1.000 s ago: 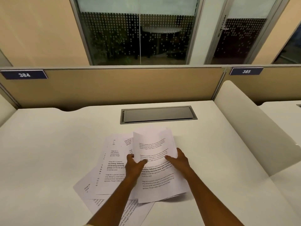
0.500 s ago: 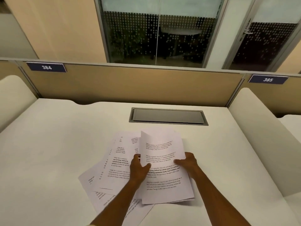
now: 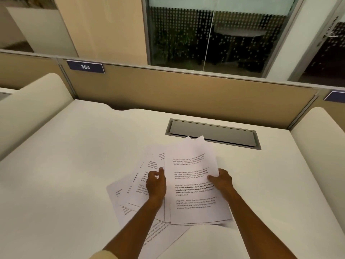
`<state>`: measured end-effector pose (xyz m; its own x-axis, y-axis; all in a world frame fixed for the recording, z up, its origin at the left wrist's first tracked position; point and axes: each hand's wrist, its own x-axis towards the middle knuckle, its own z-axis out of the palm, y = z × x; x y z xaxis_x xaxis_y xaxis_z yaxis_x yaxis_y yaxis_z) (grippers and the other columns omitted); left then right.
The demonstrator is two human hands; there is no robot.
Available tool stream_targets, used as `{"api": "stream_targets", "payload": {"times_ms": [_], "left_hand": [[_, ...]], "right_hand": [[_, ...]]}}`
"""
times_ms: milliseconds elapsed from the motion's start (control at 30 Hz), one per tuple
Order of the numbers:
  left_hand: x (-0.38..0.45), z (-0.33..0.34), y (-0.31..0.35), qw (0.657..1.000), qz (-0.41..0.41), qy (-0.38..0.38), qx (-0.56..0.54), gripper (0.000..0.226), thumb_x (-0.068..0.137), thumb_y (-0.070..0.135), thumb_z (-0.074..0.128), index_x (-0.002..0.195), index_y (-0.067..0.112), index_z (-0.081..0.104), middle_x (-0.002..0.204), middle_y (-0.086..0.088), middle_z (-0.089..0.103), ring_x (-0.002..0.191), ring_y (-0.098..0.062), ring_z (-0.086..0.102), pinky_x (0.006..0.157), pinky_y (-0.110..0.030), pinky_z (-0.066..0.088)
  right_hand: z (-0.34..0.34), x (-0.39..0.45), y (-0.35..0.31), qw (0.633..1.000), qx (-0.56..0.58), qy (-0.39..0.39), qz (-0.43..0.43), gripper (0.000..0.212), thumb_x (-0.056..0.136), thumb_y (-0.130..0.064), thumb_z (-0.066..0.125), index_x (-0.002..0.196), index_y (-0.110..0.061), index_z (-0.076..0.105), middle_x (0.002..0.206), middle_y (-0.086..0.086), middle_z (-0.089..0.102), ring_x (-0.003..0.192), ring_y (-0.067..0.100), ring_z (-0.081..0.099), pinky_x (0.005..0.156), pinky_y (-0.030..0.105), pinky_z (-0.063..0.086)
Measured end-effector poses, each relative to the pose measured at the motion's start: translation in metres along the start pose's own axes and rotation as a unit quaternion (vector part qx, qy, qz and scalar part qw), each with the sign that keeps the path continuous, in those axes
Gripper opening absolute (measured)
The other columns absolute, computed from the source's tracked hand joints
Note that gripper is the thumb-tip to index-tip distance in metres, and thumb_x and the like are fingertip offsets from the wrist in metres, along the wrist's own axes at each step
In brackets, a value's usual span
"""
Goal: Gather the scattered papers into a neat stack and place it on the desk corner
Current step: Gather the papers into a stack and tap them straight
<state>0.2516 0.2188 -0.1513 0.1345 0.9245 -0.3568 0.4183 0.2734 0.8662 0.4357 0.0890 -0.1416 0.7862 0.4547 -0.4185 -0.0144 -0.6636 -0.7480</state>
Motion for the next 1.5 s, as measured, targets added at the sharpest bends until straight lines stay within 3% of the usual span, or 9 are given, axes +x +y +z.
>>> {"api": "stream_targets", "payload": {"times_ms": [233,500,567,700,867,933,1100,1333,1500], "left_hand": [[0.009,-0.001,0.004,0.999,-0.033,-0.017,-0.018,0.046,0.094,0.053,0.048,0.112,0.012,0.047,0.112,-0.014,0.058,0.099,-0.029,0.056,0.077,-0.036,0.046],[0.012,-0.007,0.003,0.993,-0.071,-0.07,-0.067,0.048,0.089,0.048,0.061,0.116,0.012,0.045,0.114,-0.017,0.06,0.104,-0.037,0.062,0.093,-0.052,0.054],[0.013,-0.008,0.003,0.99,-0.081,-0.078,-0.087,0.046,0.089,0.047,0.062,0.115,0.013,0.045,0.111,-0.017,0.061,0.1,-0.037,0.064,0.087,-0.05,0.056],[0.015,-0.015,0.001,0.984,-0.084,-0.097,-0.123,0.043,0.09,0.044,0.061,0.115,0.012,0.048,0.093,-0.017,0.062,0.076,-0.029,0.059,0.059,-0.035,0.05],[0.021,-0.032,-0.007,0.997,0.034,-0.051,0.041,0.032,0.097,0.032,0.054,0.115,0.006,0.054,0.113,-0.018,0.063,0.105,-0.035,0.061,0.09,-0.045,0.053],[0.027,-0.04,-0.011,0.991,0.073,-0.016,0.115,0.03,0.095,0.027,0.057,0.114,0.004,0.056,0.116,-0.021,0.062,0.11,-0.036,0.057,0.095,-0.046,0.05],[0.039,-0.055,-0.013,0.954,0.047,0.003,0.298,0.038,0.091,0.037,0.059,0.119,0.012,0.054,0.126,-0.018,0.051,0.122,-0.038,0.047,0.1,-0.051,0.041],[0.046,-0.061,-0.018,0.934,0.054,-0.025,0.351,0.057,0.087,0.053,0.056,0.127,0.014,0.045,0.129,-0.018,0.046,0.125,-0.039,0.043,0.104,-0.057,0.035],[0.053,-0.066,-0.015,0.942,0.028,-0.038,0.332,0.067,0.081,0.061,0.06,0.127,0.016,0.042,0.13,-0.018,0.044,0.123,-0.041,0.044,0.105,-0.055,0.035]], "right_hand": [[0.012,-0.003,-0.007,1.0,-0.021,-0.016,0.005,0.04,0.086,-0.021,0.065,0.123,-0.007,0.06,0.12,0.012,0.067,0.108,0.032,0.064,0.095,0.042,0.054],[0.018,-0.005,0.005,0.992,0.094,-0.076,0.028,0.044,0.078,-0.026,0.079,0.117,-0.012,0.067,0.11,0.01,0.073,0.098,0.029,0.07,0.093,0.044,0.056],[0.016,-0.004,0.007,0.988,0.109,-0.1,0.035,0.044,0.075,-0.023,0.081,0.115,-0.009,0.068,0.107,0.012,0.074,0.096,0.031,0.071,0.092,0.048,0.056],[0.009,-0.005,0.009,0.98,0.143,-0.122,0.068,0.04,0.076,-0.008,0.08,0.113,-0.002,0.067,0.106,0.018,0.073,0.093,0.035,0.072,0.09,0.052,0.056],[0.008,-0.009,0.018,0.967,0.21,-0.112,0.093,0.036,0.079,0.0,0.075,0.114,-0.001,0.066,0.11,0.021,0.072,0.094,0.037,0.071,0.09,0.057,0.054],[0.011,-0.01,0.021,0.961,0.238,-0.095,0.104,0.037,0.079,0.001,0.075,0.115,-0.001,0.065,0.11,0.022,0.071,0.095,0.039,0.07,0.091,0.059,0.053],[0.022,-0.02,0.022,0.956,0.259,-0.076,0.116,0.039,0.078,0.0,0.076,0.116,-0.003,0.065,0.112,0.02,0.071,0.097,0.04,0.069,0.092,0.06,0.052],[0.056,-0.04,0.015,0.952,0.273,-0.061,0.121,0.036,0.077,0.002,0.076,0.111,-0.003,0.066,0.11,0.019,0.071,0.094,0.038,0.07,0.088,0.054,0.056],[0.083,-0.052,0.008,0.953,0.269,-0.047,0.133,0.036,0.076,0.002,0.077,0.11,-0.004,0.064,0.106,0.014,0.071,0.091,0.032,0.069,0.079,0.044,0.059]]}}
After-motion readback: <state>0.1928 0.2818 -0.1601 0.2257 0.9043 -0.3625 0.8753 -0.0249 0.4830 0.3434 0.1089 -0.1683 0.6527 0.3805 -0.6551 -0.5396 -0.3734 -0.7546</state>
